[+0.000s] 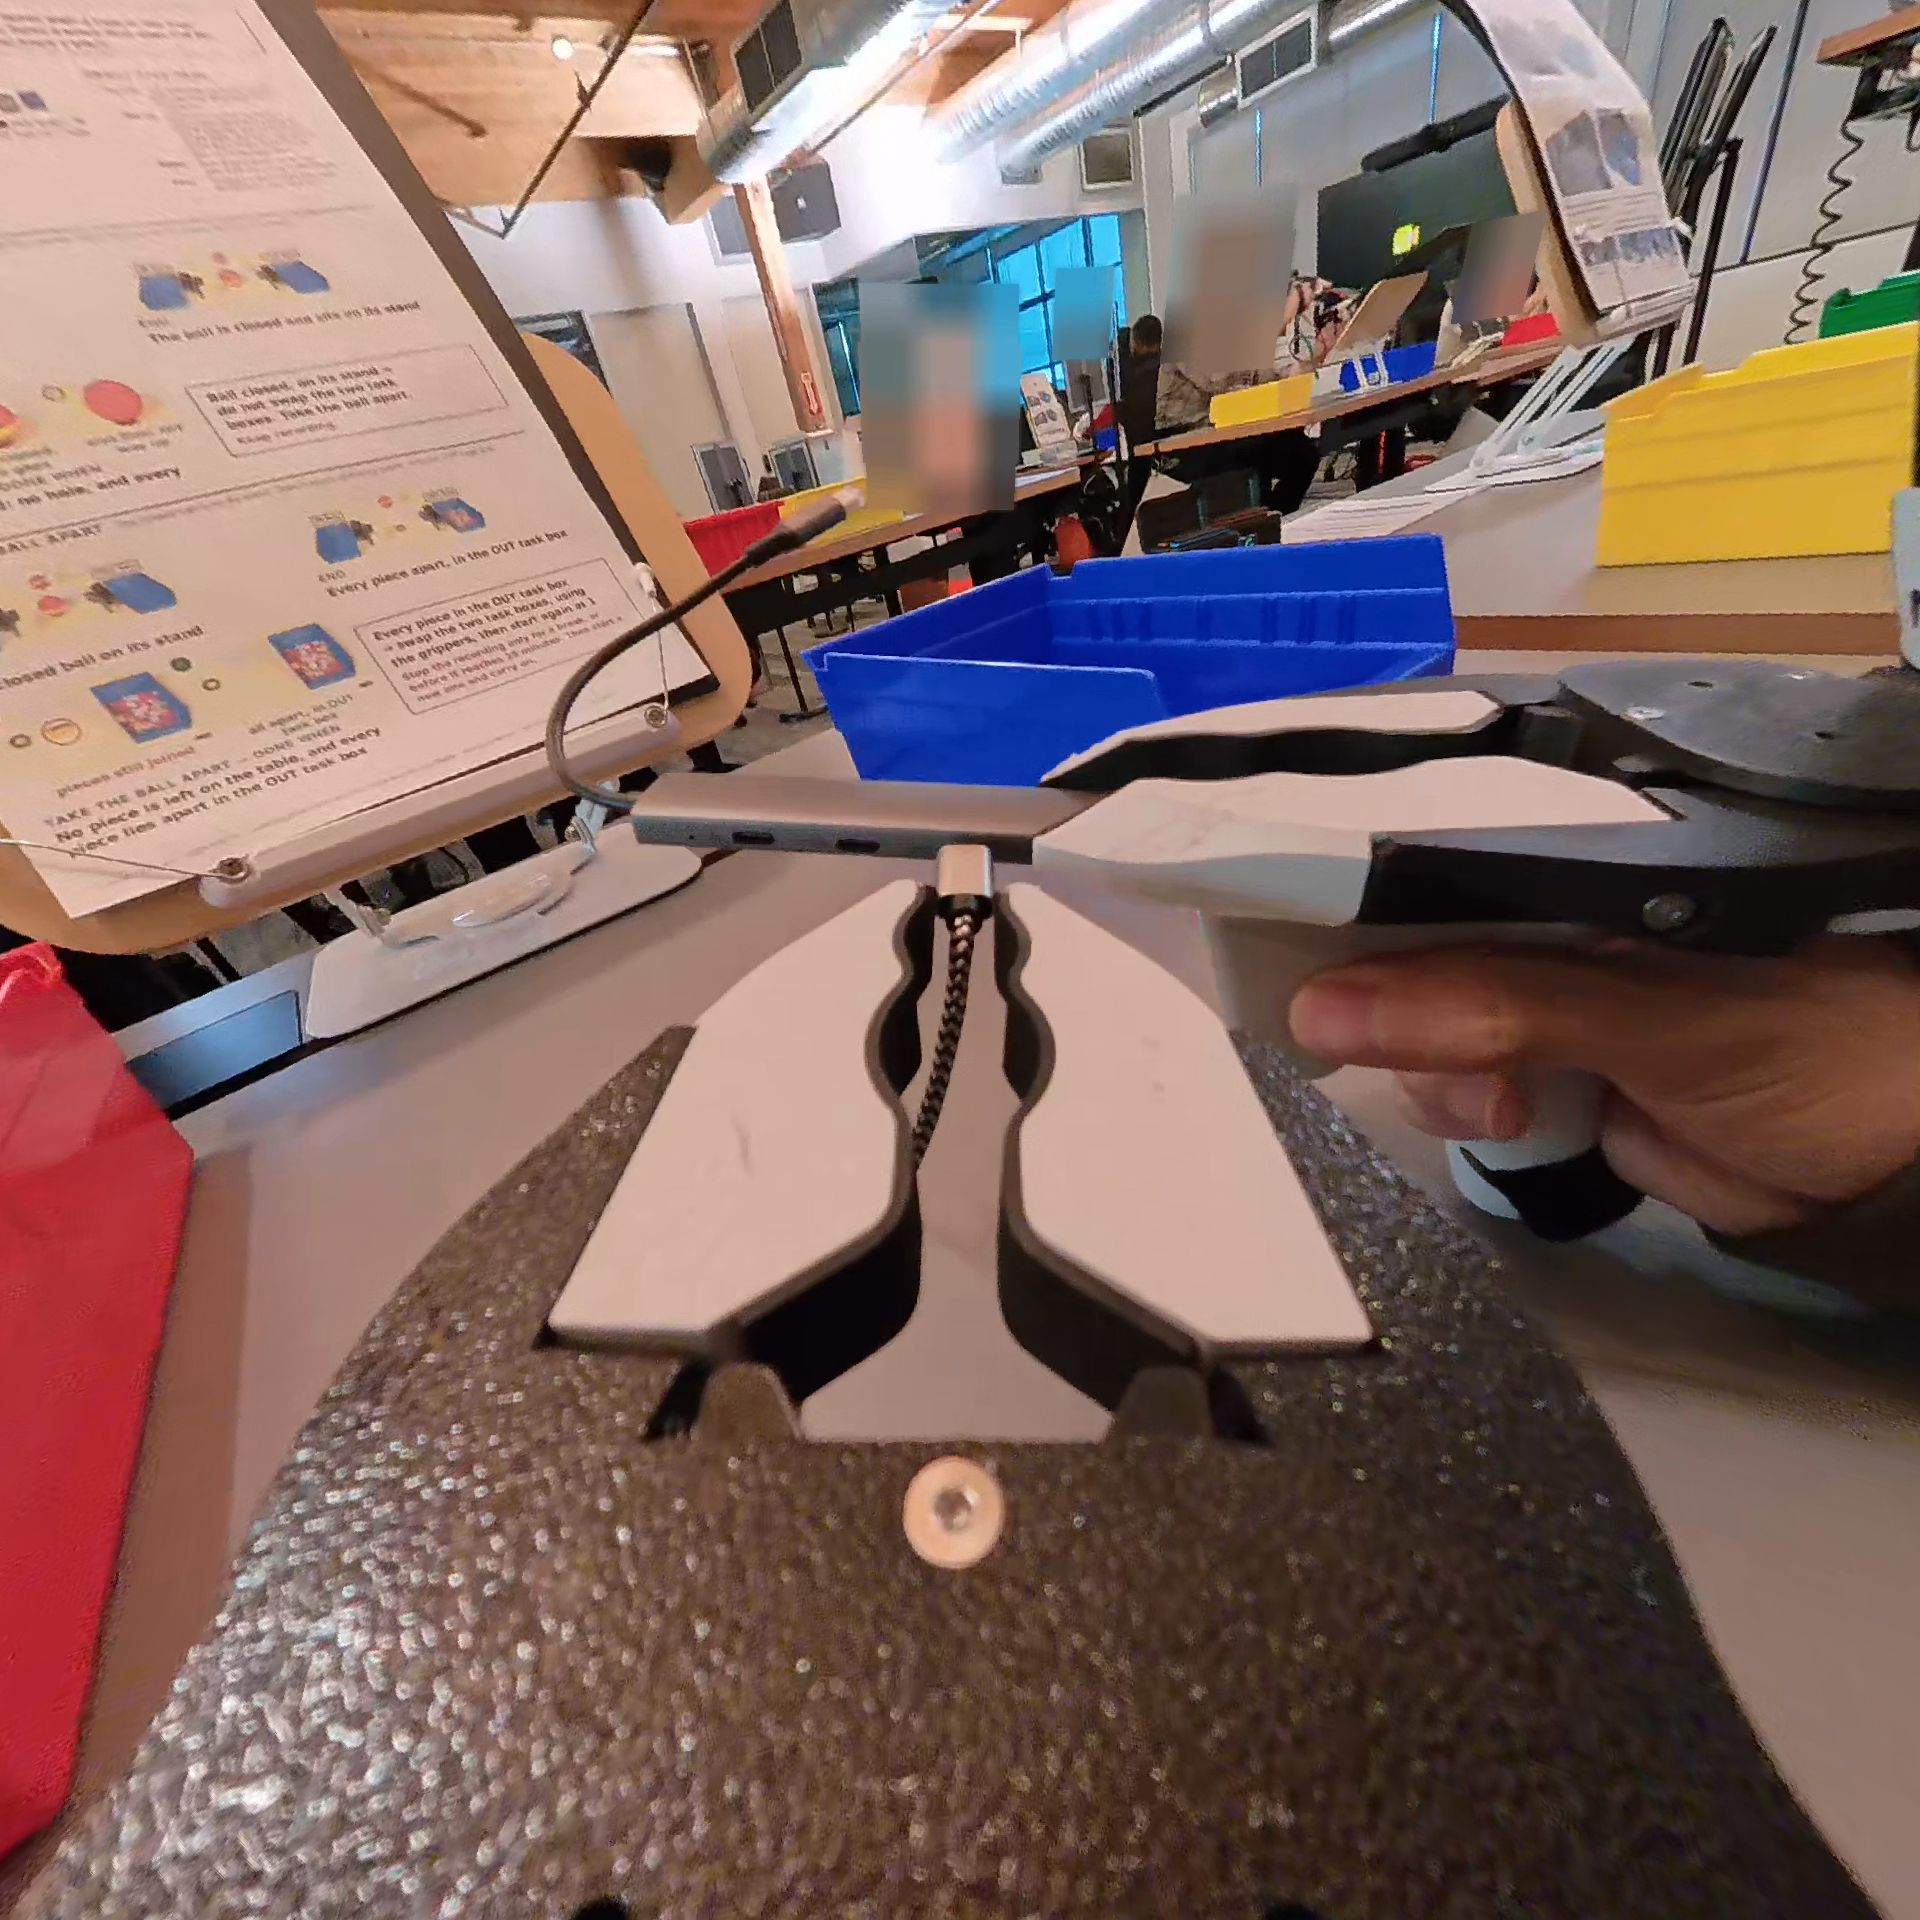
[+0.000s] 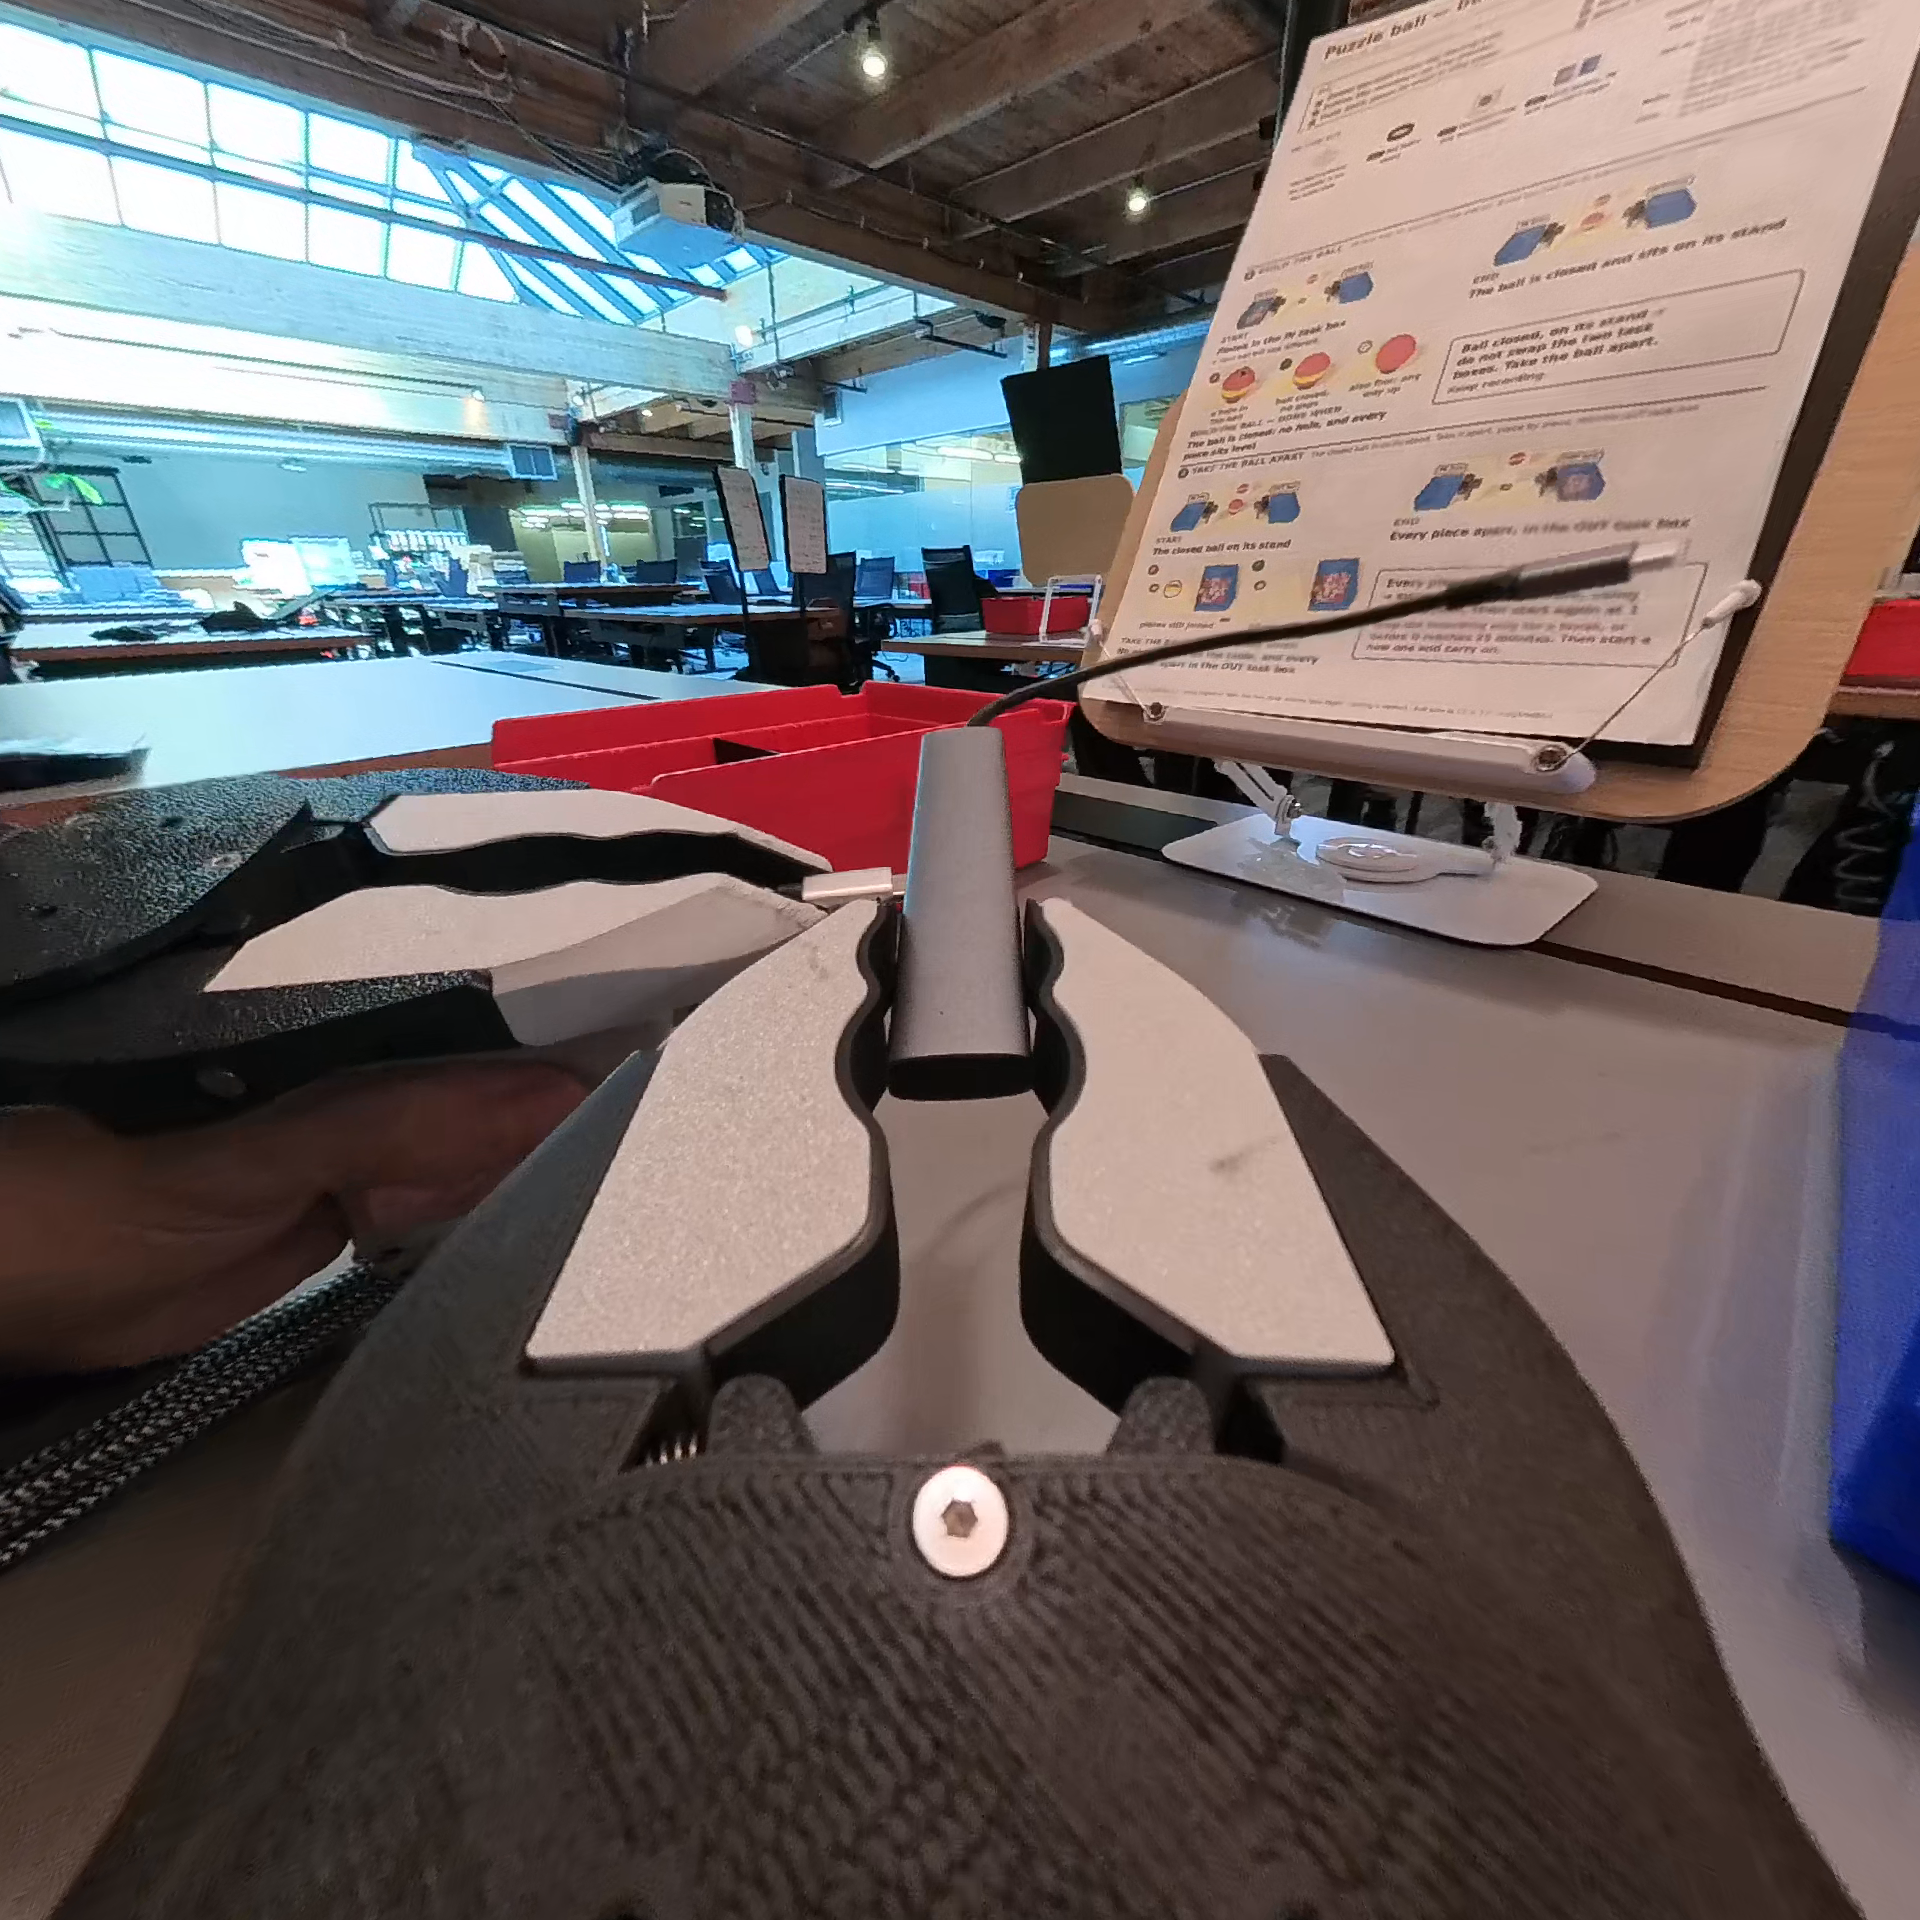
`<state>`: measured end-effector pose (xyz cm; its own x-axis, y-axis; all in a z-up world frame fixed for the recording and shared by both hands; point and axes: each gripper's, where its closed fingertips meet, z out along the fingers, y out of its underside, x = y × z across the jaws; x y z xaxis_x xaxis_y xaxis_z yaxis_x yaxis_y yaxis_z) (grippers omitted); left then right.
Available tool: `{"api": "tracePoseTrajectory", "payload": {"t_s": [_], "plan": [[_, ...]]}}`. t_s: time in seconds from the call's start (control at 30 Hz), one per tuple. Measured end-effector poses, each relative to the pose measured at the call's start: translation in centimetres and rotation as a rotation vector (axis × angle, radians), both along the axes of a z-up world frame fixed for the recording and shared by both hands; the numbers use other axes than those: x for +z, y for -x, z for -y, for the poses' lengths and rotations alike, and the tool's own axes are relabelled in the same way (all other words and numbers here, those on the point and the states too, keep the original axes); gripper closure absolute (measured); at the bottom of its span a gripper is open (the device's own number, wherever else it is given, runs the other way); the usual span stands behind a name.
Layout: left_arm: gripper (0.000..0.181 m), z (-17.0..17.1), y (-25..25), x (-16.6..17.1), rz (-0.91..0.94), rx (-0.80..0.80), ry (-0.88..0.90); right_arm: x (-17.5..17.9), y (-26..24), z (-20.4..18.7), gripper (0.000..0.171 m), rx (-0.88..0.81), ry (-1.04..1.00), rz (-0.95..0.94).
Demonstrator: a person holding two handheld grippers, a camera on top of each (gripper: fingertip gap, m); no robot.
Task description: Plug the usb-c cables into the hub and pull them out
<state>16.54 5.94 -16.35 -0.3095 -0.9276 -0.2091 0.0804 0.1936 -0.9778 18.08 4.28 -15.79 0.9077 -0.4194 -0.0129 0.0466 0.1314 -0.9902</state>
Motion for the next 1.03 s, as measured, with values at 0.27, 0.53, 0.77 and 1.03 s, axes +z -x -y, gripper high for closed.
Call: {"api": "tracePoseTrajectory", "payload": {"t_s": [0.27,0.53,0.77,1.03], "plan": [[0.171,-0.3,0.3,0.6,0.021,-0.008,-0.046,-0.1,0.7,-0.4,0.147,0.026,0.026,0.037],[0.171,-0.6,0.1,-0.2,-0.031,-0.014,-0.089,-0.4,0.8,-0.6,0.147,0.015,0.067,0.07],[0.17,-0.3,0.0,0.1,-0.025,-0.036,-0.088,-0.3,0.4,-0.4,0.147,0.025,0.044,0.041],[0.14,-17.0,0.8,4.0,-0.41,0.305,-0.06,0.2,-1.1,0.9,0.148,0.018,-0.061,-0.079]]}}
